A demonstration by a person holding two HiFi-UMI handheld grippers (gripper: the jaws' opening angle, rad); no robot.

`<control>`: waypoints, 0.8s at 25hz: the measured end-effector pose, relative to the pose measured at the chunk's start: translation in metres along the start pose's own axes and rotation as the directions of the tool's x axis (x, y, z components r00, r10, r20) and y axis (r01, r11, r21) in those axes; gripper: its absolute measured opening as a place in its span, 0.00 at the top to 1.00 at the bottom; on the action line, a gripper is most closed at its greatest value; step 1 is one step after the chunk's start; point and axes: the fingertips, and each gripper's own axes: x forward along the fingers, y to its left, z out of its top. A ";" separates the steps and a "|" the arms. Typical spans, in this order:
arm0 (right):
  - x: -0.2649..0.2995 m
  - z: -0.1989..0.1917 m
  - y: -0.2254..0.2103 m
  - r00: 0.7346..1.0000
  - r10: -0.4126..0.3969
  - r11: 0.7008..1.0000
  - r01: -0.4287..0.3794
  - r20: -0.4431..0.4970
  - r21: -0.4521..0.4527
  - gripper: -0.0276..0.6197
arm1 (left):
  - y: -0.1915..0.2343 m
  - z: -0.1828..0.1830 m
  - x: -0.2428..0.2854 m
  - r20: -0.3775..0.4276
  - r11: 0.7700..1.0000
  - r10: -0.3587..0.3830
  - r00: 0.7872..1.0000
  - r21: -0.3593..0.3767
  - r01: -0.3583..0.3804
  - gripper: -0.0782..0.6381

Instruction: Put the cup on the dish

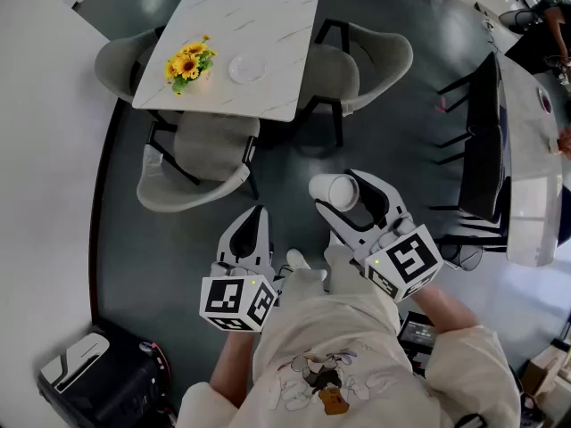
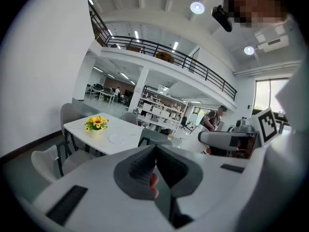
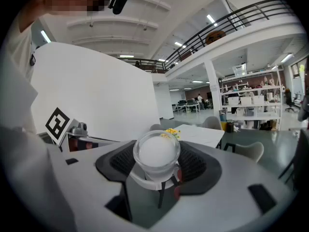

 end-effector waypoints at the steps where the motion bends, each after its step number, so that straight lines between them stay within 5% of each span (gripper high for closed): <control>1: -0.004 -0.003 0.009 1.000 0.010 1.000 -0.010 -0.001 -0.007 0.54 | -0.001 -0.001 -0.006 0.008 1.000 0.003 1.000 0.003 -0.003 0.89; 8: -0.040 -0.006 0.036 0.999 0.037 0.999 -0.038 0.032 0.020 0.54 | -0.014 -0.020 -0.036 0.019 0.999 0.023 1.000 -0.039 -0.023 0.89; 20: -0.102 -0.029 -0.016 1.000 -0.007 1.000 0.007 0.011 -0.013 0.54 | -0.092 -0.023 -0.028 0.057 0.998 0.042 0.997 0.041 -0.044 0.89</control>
